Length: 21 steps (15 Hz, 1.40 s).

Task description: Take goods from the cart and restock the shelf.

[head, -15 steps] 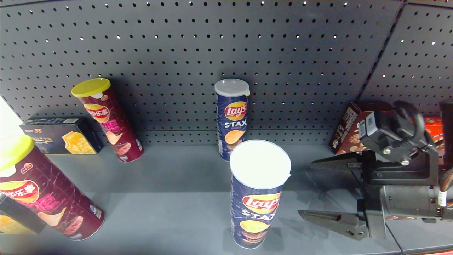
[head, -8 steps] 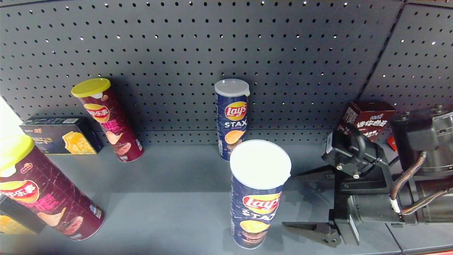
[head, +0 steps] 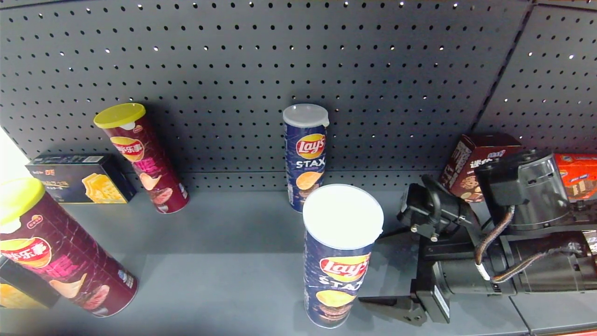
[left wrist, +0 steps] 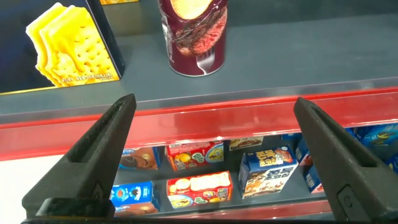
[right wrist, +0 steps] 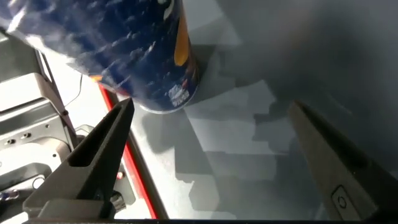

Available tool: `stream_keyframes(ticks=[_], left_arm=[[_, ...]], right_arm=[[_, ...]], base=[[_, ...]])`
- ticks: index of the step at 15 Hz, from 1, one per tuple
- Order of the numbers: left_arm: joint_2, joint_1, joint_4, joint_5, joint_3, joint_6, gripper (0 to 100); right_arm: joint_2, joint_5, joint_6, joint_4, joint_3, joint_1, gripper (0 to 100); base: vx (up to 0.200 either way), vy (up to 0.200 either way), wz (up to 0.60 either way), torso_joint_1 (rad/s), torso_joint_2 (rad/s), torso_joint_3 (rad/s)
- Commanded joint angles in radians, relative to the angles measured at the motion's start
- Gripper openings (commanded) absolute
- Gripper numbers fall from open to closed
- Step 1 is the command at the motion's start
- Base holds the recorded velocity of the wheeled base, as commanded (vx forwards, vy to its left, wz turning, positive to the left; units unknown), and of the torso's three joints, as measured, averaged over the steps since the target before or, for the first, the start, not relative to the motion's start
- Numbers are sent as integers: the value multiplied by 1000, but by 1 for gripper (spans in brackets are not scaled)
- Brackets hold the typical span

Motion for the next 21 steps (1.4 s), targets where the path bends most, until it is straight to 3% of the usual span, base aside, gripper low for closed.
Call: stream_keyframes(ticks=[1,12,21], left_arm=[[0,0,0,0,0,0,100],[1,0,0,0,0,0,100],[1,0,0,0,0,-3,100]], right_arm=[[22,0,0,-2,-5,3,100],[65,-1,-2,-8,-42,-21,100],[131,-3,-2,-10,-83,22,100]], base=[[0,0,0,0,0,0],[0,0,0,0,0,0],[0,0,0,0,0,0]])
